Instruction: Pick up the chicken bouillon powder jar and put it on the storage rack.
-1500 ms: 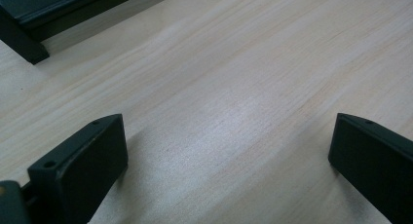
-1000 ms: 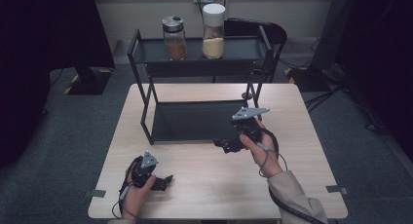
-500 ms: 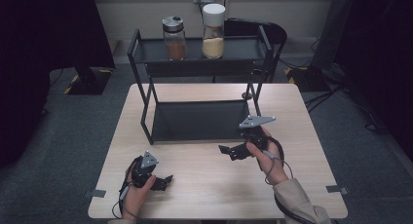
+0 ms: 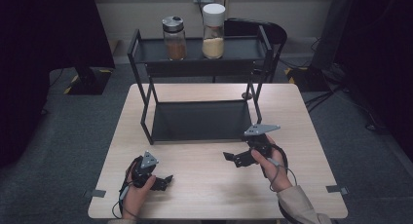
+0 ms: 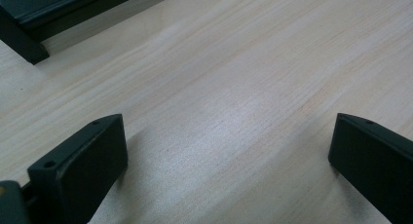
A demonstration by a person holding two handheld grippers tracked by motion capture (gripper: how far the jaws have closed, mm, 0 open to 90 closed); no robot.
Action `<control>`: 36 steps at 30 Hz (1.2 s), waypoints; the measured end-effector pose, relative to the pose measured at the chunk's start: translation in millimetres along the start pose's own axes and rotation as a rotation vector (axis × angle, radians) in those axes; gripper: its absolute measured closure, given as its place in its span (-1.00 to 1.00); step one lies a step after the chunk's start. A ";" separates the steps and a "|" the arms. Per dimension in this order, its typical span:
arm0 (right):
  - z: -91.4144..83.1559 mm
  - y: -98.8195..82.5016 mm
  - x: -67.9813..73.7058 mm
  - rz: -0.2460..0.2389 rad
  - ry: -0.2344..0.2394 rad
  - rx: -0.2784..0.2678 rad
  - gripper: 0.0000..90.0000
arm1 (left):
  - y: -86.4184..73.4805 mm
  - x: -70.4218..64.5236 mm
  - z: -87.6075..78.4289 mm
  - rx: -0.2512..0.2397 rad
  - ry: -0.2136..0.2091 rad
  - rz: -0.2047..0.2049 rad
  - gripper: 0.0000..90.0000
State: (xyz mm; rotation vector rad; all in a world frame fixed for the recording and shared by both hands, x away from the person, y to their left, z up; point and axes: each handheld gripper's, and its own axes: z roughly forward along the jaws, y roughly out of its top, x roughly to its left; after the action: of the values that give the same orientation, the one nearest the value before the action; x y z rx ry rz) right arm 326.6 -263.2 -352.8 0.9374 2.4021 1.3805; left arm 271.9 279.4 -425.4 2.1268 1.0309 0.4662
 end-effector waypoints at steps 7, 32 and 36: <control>-3.9 -12.5 -4.4 0.016 -0.005 0.003 -0.98 | 0.0 0.0 0.0 0.000 0.000 0.000 -1.00; -23.2 -55.0 -21.0 0.072 -0.026 -0.006 -0.98 | 0.0 0.0 0.0 0.000 0.000 -0.001 -1.00; -26.4 -62.1 -23.6 0.082 -0.029 -0.008 -0.98 | -0.1 0.0 0.0 0.000 0.000 -0.001 -1.00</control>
State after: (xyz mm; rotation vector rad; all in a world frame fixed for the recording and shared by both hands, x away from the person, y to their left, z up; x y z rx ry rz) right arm 306.3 -318.5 -393.4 1.0569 2.3606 1.3932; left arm 271.9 279.4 -425.5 2.1259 1.0317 0.4654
